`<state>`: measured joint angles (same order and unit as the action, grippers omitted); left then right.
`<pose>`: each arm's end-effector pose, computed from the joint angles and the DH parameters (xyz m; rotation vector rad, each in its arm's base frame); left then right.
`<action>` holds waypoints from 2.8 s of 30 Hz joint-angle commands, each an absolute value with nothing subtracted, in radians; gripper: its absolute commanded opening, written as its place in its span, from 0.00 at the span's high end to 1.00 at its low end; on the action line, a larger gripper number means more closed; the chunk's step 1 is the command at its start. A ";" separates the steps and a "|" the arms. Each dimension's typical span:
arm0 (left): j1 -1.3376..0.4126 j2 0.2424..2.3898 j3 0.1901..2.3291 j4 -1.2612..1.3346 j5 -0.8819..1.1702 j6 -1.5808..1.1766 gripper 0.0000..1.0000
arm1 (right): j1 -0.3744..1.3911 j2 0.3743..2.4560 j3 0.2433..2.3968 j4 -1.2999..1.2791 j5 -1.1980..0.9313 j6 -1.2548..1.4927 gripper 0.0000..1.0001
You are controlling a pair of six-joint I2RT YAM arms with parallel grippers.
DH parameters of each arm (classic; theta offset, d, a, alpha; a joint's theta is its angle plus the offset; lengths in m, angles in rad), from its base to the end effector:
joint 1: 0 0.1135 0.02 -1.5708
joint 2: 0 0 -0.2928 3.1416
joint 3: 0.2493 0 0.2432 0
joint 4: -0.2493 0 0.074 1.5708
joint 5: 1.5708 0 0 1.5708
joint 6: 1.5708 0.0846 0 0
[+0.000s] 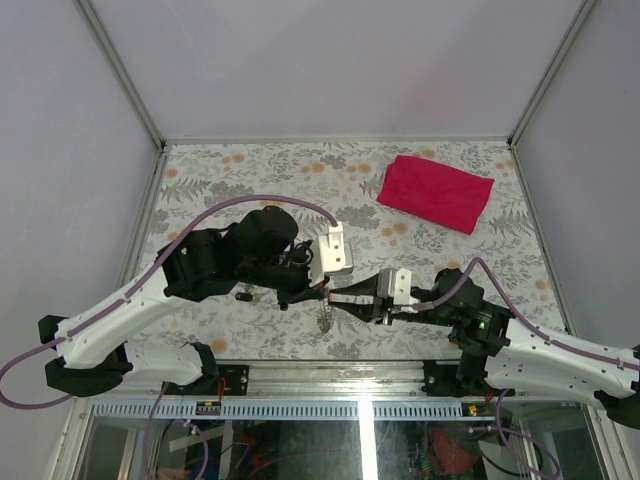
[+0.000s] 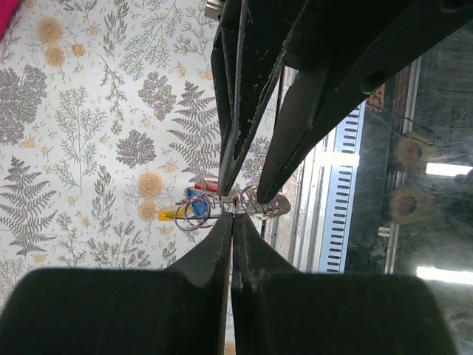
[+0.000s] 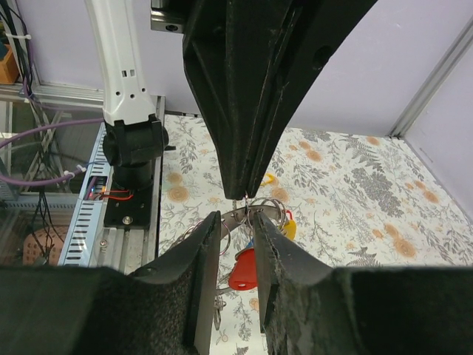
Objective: Put the keys on the keyring
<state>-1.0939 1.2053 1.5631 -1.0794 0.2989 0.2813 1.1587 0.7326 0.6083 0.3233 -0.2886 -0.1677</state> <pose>0.0841 -0.2170 0.4234 1.6272 1.7273 -0.7505 0.0563 0.1889 0.3703 -1.0843 0.9741 1.0172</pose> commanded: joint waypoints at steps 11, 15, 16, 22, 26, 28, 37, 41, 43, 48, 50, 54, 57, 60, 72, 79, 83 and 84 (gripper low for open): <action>-1.101 1.200 1.598 -1.072 0.341 0.313 1.00 | 1.165 0.779 0.661 0.437 -0.294 -0.167 0.73; -1.101 1.197 1.594 -1.071 0.349 0.318 1.00 | 1.166 0.785 0.662 0.458 -0.296 -0.160 0.76; -1.101 1.197 1.592 -1.072 0.349 0.320 1.00 | 1.166 0.788 0.660 0.461 -0.295 -0.158 0.77; -1.102 1.189 1.593 -1.065 0.356 0.325 1.00 | 1.165 0.794 0.664 0.457 -0.299 -0.159 1.00; -1.101 1.125 1.555 -0.980 0.362 0.301 0.84 | 1.164 0.782 0.660 0.477 -0.309 -0.144 1.00; -1.100 1.065 1.507 -0.890 0.370 0.267 0.74 | 1.165 0.773 0.655 0.507 -0.320 -0.127 1.00; -1.101 0.840 1.234 -0.484 0.397 0.076 0.67 | 1.165 0.749 0.567 0.819 -0.361 0.004 1.00; -1.101 0.800 1.179 -0.403 0.397 0.040 0.67 | 1.164 0.755 0.537 0.916 -0.376 0.041 1.00; -1.100 0.798 1.176 -0.400 0.399 0.040 0.67 | 1.165 0.759 0.533 0.933 -0.386 0.044 1.00; -1.101 0.799 1.180 -0.399 0.415 0.044 0.68 | 1.165 0.748 0.511 0.988 -0.399 0.022 1.00; -1.100 0.801 1.180 -0.396 0.428 0.045 0.68 | 1.165 0.738 0.507 0.993 -0.400 -0.002 1.00; -1.101 0.800 1.178 -0.391 0.441 0.044 0.68 | 1.165 0.717 0.547 0.910 -0.442 -0.116 1.00; -1.101 0.796 1.168 -0.378 0.431 0.022 0.68 | 1.165 0.703 0.573 0.832 -0.473 -0.217 0.99; -1.101 0.784 1.142 -0.347 0.419 -0.021 0.68 | 1.164 0.681 0.574 0.789 -0.503 -0.327 0.98; -1.098 0.780 1.049 -0.380 0.070 -0.212 0.68 | 1.165 0.630 0.615 0.477 -0.458 -0.646 0.98; -0.924 0.875 0.997 -0.428 0.084 -0.274 0.67 | 1.165 0.626 0.749 0.165 -0.148 -0.466 0.95; -0.750 0.919 0.931 -0.404 0.152 -0.303 0.66 | 1.165 0.597 0.755 0.071 -0.069 -0.381 0.96; -0.709 0.939 0.919 -0.403 0.154 -0.315 0.66 | 1.164 0.586 0.741 0.075 -0.059 -0.358 0.97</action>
